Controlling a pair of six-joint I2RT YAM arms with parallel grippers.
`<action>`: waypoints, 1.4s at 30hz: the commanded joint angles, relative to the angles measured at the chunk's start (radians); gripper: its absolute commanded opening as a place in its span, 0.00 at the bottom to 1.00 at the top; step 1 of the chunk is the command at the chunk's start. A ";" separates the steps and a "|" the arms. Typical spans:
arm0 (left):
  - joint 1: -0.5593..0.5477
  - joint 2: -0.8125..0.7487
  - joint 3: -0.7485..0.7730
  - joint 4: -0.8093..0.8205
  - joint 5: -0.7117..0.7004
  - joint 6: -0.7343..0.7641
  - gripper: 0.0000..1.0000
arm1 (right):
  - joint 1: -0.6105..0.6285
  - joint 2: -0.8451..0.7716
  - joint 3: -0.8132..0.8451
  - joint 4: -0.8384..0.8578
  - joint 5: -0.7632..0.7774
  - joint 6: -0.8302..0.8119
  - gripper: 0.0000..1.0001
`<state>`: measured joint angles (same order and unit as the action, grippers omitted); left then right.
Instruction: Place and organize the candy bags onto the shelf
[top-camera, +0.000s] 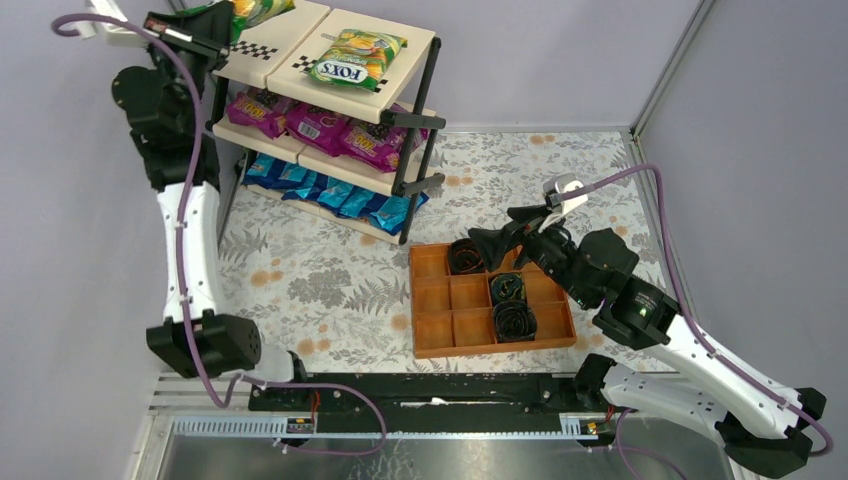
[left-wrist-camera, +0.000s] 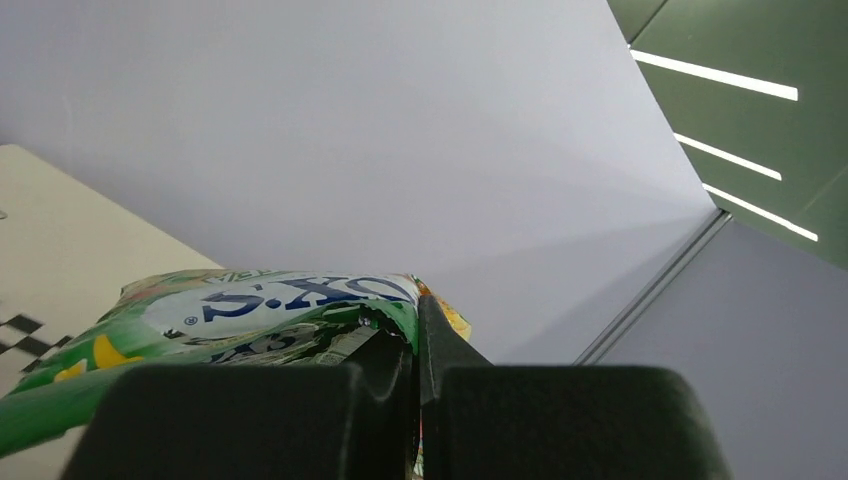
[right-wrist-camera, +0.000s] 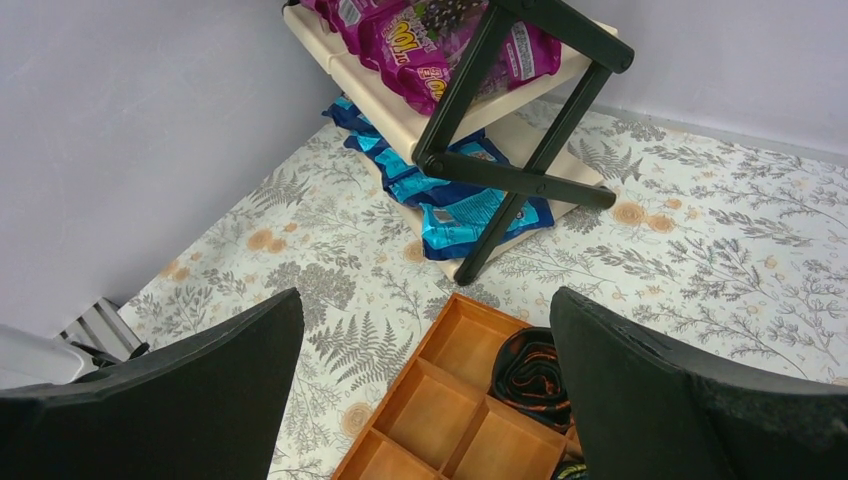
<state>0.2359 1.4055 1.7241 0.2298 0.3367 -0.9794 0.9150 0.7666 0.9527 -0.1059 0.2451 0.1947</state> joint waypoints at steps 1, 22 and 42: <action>-0.072 0.053 0.082 0.179 -0.002 0.050 0.00 | -0.003 -0.010 0.056 0.005 0.019 -0.004 1.00; -0.147 0.063 -0.305 0.389 -0.060 0.096 0.00 | -0.003 0.008 0.055 0.002 0.012 0.018 1.00; -0.149 0.164 -0.212 0.213 0.000 -0.055 0.14 | -0.003 -0.008 0.039 0.001 0.020 0.024 1.00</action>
<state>0.0925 1.5661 1.4799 0.5228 0.3538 -1.0187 0.9150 0.7723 0.9684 -0.1268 0.2451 0.2092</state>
